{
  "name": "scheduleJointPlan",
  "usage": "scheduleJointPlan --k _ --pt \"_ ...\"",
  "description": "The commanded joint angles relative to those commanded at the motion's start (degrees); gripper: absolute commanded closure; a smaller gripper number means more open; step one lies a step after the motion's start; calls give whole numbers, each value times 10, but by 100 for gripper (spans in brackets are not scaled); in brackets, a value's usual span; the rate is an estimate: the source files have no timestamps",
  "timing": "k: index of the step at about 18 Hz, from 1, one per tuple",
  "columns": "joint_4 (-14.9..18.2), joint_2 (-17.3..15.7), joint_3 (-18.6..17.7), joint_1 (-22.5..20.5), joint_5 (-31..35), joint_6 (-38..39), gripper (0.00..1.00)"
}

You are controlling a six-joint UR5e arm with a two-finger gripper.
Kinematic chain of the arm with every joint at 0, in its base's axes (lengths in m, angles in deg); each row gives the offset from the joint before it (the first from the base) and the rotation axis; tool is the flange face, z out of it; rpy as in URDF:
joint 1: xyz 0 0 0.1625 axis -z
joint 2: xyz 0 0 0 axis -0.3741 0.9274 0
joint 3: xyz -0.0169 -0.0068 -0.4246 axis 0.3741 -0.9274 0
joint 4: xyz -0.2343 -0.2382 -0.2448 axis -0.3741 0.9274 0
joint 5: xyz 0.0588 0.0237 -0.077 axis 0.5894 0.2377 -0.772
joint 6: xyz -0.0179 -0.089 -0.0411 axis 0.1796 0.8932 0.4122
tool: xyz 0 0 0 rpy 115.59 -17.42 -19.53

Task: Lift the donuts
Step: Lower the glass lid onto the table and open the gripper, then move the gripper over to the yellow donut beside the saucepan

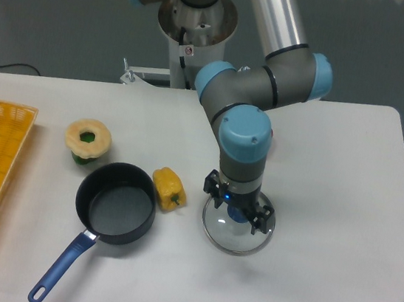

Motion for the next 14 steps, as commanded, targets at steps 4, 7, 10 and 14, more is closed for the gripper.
scheduleJointPlan --k 4,7,10,14 --pt "1 -18 -20 23 2 26 0" --pt "10 -41 -34 54 2 48 0" --pt "26 -60 -56 97 2 86 0" --pt "32 -61 -56 169 1 119 0"
